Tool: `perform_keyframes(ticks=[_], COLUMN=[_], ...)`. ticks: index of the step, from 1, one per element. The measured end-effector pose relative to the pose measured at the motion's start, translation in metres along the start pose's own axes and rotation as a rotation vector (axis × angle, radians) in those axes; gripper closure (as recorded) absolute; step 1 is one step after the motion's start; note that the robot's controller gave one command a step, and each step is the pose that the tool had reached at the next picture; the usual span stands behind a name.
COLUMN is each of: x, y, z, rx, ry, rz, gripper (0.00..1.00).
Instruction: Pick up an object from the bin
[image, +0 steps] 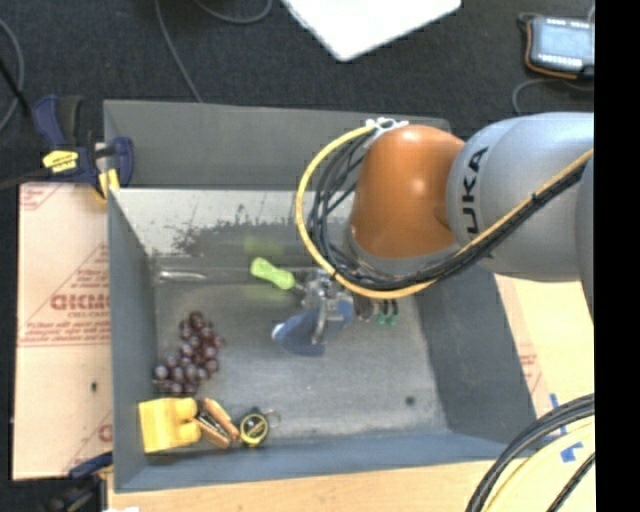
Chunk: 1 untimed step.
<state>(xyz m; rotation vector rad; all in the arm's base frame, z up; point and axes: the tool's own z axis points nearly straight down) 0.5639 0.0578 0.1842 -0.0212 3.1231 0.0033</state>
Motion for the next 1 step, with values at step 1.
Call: perform_keyframes(ticks=[1], x=[-0.0162], y=[-0.0050], z=[-0.1371], rx=[0.000], ry=[-0.006], rz=[0.005], gripper=[1.00])
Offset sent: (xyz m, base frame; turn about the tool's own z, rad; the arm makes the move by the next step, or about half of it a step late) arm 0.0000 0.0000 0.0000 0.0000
